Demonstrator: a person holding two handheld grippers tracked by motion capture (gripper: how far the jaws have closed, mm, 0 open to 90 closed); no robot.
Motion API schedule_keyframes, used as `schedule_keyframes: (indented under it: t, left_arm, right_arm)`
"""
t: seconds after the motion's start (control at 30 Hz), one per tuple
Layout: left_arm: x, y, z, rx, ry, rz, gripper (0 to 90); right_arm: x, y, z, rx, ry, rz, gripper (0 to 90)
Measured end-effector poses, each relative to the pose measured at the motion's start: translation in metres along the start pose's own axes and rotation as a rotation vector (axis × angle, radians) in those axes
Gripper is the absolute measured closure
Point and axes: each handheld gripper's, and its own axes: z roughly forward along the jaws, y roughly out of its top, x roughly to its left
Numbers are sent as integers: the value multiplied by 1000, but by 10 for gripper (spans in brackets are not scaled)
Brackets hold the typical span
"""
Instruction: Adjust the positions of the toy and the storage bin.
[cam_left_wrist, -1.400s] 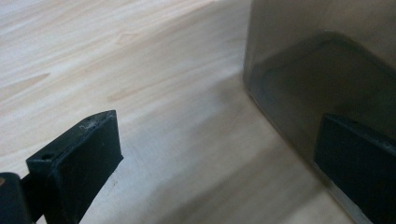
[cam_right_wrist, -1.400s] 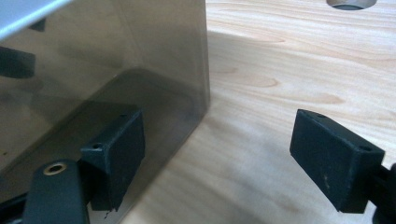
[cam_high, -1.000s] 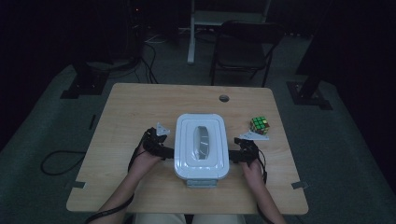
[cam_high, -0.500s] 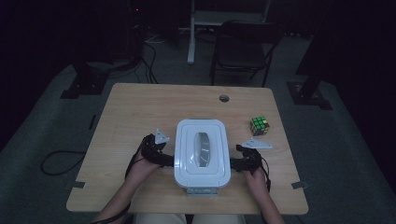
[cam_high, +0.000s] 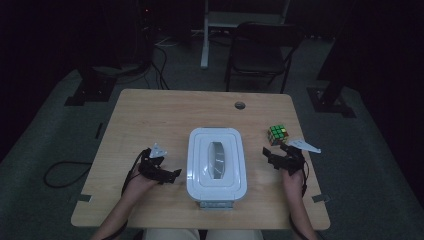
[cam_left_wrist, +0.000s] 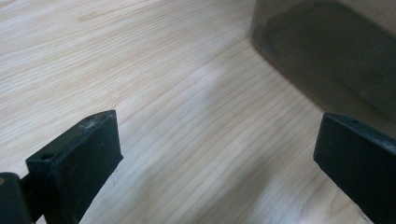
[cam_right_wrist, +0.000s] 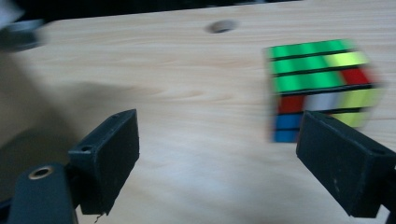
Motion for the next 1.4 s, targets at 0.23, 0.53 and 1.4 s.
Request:
schedule_keyframes:
  t: [0.23, 0.53, 1.4]
  left_arm:
    - [7, -21, -10, 24, 15, -4, 15]
    - [12, -49, -31, 24, 96, -13, 15]
    - [37, -81, -47, 29, 216, -132, 15]
  right_arm:
    - [-30, 19, 14, 29, -83, 26, 126]
    - [-42, 32, 43, 92, -108, 16, 120]
    - [-51, 22, 59, 179, -148, 7, 275]
